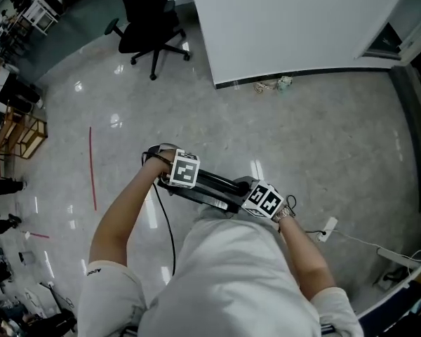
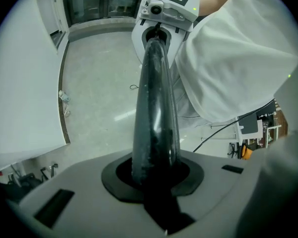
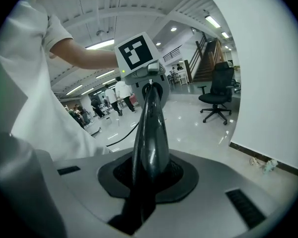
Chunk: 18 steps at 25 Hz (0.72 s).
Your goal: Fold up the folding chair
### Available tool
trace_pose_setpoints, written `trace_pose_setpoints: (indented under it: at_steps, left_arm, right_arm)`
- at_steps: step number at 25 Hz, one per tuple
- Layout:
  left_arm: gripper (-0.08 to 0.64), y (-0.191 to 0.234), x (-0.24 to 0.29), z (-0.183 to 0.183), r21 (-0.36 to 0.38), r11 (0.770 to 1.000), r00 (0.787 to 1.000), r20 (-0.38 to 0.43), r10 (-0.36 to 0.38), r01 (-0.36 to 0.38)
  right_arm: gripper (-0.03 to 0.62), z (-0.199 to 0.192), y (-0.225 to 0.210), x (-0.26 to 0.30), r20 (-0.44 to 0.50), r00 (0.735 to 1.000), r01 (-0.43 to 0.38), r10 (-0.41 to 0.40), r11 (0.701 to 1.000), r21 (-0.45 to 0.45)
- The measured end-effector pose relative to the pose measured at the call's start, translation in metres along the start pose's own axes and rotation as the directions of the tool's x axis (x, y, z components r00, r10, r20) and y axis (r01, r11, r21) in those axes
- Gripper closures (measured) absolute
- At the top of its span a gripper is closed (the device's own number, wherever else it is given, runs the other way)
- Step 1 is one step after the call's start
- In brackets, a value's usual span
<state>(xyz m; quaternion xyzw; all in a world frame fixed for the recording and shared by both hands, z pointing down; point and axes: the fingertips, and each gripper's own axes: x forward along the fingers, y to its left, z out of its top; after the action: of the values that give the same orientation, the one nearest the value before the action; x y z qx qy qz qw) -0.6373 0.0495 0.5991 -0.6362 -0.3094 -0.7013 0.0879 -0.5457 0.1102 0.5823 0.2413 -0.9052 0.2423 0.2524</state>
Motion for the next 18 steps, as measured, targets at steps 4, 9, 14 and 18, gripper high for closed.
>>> trace_pose_setpoints:
  at_steps: [4,9,14,18]
  left_arm:
    - [0.472,0.023,-0.006,0.041,0.111,0.994,0.998,-0.07,0.005,0.003]
    - [0.482,0.06,-0.018,0.117,0.203,0.979,0.995,-0.1,0.03,-0.009]
    - [0.483,0.08,-0.028,0.174,0.287,0.958,0.995,-0.091,0.046,-0.018]
    - [0.483,0.109,-0.044,0.206,0.329,0.944,0.994,-0.089,0.058,-0.025]
  right_arm:
    - [0.528,-0.026,-0.006,-0.033,-0.024,0.997,0.079,-0.078,0.997,0.022]
    - [0.531,-0.067,-0.043,-0.091,-0.013,0.986,0.165,-0.165,0.979,0.119]
    - [0.531,-0.089,-0.06,-0.141,-0.007,0.973,0.229,-0.23,0.962,0.146]
    - [0.531,-0.093,-0.083,-0.172,-0.009,0.958,0.285,-0.288,0.942,0.179]
